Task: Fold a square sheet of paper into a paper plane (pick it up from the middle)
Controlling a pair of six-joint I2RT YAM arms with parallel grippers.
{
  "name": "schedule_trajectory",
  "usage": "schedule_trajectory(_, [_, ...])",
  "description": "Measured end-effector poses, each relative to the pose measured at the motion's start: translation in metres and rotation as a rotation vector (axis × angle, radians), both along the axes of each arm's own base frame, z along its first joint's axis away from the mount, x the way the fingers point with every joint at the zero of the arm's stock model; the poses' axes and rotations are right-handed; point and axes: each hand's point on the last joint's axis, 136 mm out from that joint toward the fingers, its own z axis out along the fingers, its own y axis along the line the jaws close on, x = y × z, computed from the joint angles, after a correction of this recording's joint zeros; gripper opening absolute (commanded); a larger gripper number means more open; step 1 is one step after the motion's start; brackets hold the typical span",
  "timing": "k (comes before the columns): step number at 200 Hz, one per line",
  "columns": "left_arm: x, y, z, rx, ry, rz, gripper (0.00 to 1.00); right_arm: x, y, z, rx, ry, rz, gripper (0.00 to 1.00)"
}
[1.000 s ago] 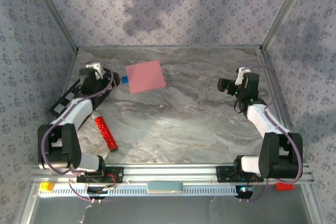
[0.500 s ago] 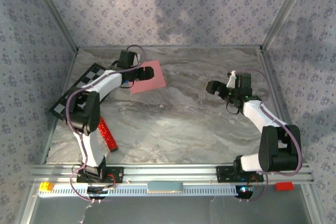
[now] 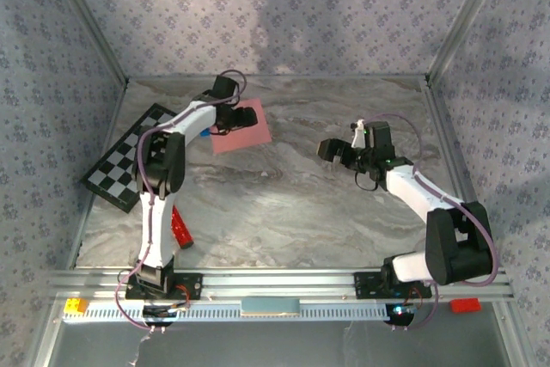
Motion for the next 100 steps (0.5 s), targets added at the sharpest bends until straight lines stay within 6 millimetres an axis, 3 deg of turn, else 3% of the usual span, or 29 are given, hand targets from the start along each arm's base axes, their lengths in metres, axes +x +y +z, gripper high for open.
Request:
schedule_trajectory(36, [0.002,-0.009,-0.009,0.01,0.032,-0.015,0.81,-0.004,0.007,-0.002,-0.007,0.017,-0.001,1.0])
schedule_trajectory(66, [-0.006,-0.01,-0.023,0.024,0.075,-0.023,0.81,-0.003,0.0,-0.002,-0.025,0.044,-0.049,1.0])
schedule_trajectory(100, [-0.009,-0.016,-0.022,-0.012,0.089,-0.043,0.8,-0.011,-0.012,0.01,-0.038,0.058,-0.139,1.0])
